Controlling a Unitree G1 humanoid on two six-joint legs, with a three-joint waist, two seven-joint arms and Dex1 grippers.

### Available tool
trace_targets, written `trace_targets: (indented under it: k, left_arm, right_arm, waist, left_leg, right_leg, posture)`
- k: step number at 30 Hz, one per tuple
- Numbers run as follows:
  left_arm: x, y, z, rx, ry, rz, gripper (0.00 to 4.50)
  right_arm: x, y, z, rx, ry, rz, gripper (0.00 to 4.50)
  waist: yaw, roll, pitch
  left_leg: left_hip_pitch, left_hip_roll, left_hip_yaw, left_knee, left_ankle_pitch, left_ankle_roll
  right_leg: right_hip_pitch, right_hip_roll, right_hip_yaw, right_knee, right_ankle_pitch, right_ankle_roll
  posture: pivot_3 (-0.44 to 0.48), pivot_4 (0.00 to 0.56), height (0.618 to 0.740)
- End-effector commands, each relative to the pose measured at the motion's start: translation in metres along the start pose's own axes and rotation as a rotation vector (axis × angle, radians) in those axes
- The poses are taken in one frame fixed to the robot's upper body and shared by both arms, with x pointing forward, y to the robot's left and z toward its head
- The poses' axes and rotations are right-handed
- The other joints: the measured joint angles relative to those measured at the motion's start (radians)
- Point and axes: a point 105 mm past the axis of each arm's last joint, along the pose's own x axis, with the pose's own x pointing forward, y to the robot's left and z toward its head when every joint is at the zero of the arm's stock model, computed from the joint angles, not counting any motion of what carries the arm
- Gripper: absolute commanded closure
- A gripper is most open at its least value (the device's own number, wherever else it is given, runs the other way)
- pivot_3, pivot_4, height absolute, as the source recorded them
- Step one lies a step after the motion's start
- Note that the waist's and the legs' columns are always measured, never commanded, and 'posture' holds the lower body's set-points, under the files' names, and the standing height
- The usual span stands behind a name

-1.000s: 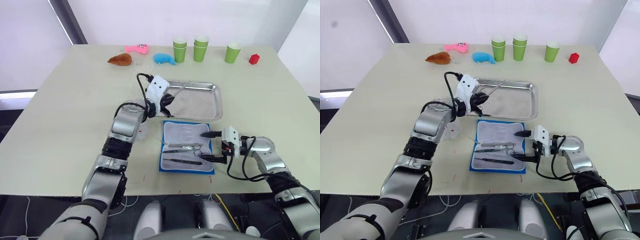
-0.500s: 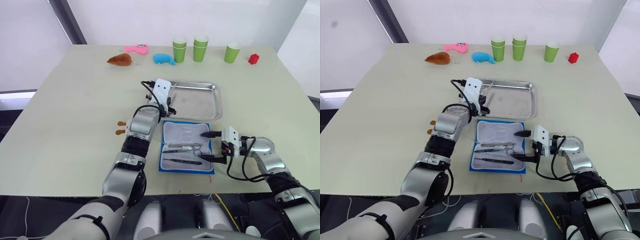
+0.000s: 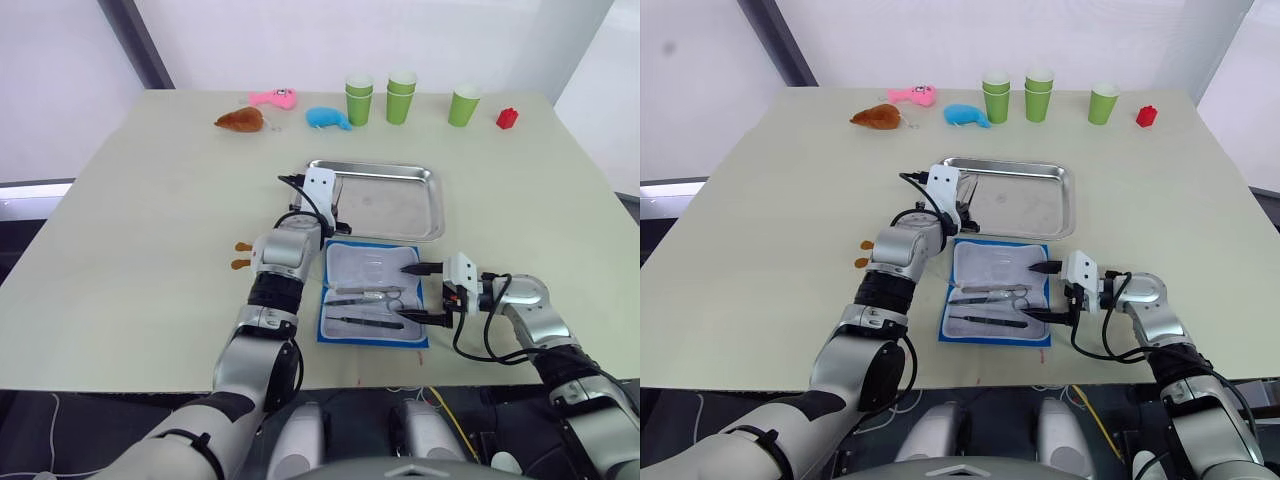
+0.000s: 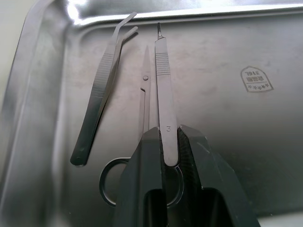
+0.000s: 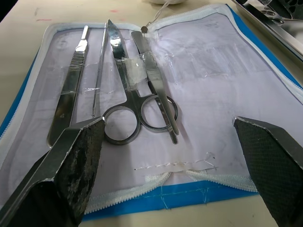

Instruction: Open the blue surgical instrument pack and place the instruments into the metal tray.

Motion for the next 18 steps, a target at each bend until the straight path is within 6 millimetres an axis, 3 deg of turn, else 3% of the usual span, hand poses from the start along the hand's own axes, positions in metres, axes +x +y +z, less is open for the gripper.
trace_targets:
  k: [1,3,5,10,18]
  left_arm:
    - [-0.002,-0.007,0.01,-0.003,-0.031,-0.022,4.45]
    - [-0.002,-0.009,0.011,-0.006,-0.035,-0.025,4.45]
    - [-0.001,-0.008,0.013,-0.006,-0.042,-0.02,3.51]
    - [-0.002,-0.011,0.014,-0.007,-0.052,-0.032,1.95]
    - [-0.005,-0.016,0.022,0.004,-0.092,-0.072,1.83]
  right_arm:
    - [0.0,0.033,-0.053,0.143,0.183,0.065,0.0]
    - [0.001,0.033,-0.054,0.145,0.182,0.066,0.0]
    - [0.001,0.033,-0.054,0.145,0.182,0.065,0.0]
    - [0.001,0.034,-0.054,0.143,0.183,0.068,0.0]
    - [0.002,0.034,-0.054,0.144,0.181,0.065,0.0]
  waist:
    - [0.0,0.0,0.0]
    - [0.0,0.0,0.0]
    - [0.0,0.0,0.0]
    - [0.0,0.0,0.0]
    - [-0.001,0.0,0.0]
  left_leg:
    - [0.0,0.0,0.0,0.0,0.0,0.0]
    - [0.001,0.0,-0.001,0.0,0.0,0.0]
    - [0.001,0.0,-0.001,0.0,0.0,0.0]
    - [0.001,0.0,-0.002,0.0,0.0,-0.001]
    - [0.001,0.0,-0.003,0.0,0.0,-0.001]
  right_leg:
    - [0.001,0.0,0.0,0.0,0.0,0.0]
    - [0.002,0.0,-0.001,0.0,0.0,0.0]
    - [0.002,0.0,-0.002,0.0,0.0,0.0]
    - [0.002,0.0,-0.002,0.0,0.0,0.0]
    - [0.002,0.0,-0.003,-0.001,0.0,0.0]
  posture:
    - [0.0,0.15,0.739]
    - [0.0,0.15,0.739]
    - [0.0,0.15,0.739]
    - [0.0,0.15,0.739]
    - [0.0,0.15,0.739]
